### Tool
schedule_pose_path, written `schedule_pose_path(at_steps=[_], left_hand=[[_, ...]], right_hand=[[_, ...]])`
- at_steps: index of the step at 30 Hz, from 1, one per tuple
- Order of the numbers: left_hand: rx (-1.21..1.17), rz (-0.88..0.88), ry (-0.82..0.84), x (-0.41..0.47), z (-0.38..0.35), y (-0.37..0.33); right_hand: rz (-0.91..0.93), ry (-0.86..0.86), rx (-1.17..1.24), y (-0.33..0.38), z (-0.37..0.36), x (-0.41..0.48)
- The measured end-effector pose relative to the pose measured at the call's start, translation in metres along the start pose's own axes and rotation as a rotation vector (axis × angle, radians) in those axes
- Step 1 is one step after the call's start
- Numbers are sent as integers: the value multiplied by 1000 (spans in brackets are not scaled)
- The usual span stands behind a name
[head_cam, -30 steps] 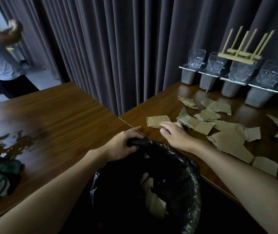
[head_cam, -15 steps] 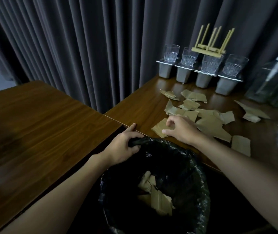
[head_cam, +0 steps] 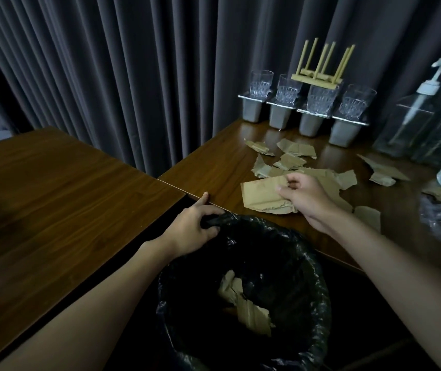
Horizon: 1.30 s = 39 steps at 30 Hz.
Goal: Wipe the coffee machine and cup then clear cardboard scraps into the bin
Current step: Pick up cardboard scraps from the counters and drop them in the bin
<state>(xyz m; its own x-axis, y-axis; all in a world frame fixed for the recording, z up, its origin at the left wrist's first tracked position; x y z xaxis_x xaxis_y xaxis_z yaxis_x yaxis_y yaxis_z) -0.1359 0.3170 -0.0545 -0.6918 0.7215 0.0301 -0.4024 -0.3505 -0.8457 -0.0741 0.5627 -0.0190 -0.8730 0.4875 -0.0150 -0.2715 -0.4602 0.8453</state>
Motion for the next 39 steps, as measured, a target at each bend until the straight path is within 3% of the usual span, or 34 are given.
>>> schedule_pose_path(at_steps=[3,6,12,16,19,21,24,26,30,39], left_hand=[[-1,-4,-2,0,0,-2],[-1,-41,2,2,-7,-9],[-73,-82,54,5,-34,-27],[-44,-94,65,7,-44,-31],[-19,-89,66,8,-44,-31],[-9,-92,70,9,-45,-31],[-2,-109,63,9,-45,-32],[3,-122,62,9,-45,-32],[15,-130,55,9,-45,-33],[29,-80,65,7,-42,-32]], right_hand=[[36,177,237,7,3,-27],[107,320,57,7,2,-50],[101,-29,-159,-23,50,-65],[90,-248,-486,-50,84,-80],[-20,-196,-650,-71,92,-89],[20,-148,-605,-76,87,-95],[113,-248,-477,-72,88,-100],[103,-326,-541,-74,94,-98],[-80,-195,-737,-88,93,-87],[-178,-91,-654,-90,100,-78]])
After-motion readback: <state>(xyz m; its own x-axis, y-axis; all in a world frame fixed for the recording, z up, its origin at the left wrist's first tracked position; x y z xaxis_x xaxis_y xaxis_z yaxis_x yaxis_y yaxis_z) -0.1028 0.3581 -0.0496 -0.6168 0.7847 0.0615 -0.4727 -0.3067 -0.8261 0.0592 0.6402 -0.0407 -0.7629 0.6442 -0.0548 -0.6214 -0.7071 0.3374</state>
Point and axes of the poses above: each hand's wrist, its own x-axis towards the middle knuckle, its own z-axis out of the back of the hand, y = z × x, the point moved 6 cm from there along x, towards the middle knuckle, and after that the axes turned 10 degrees about -x, right-handed, at the moved point
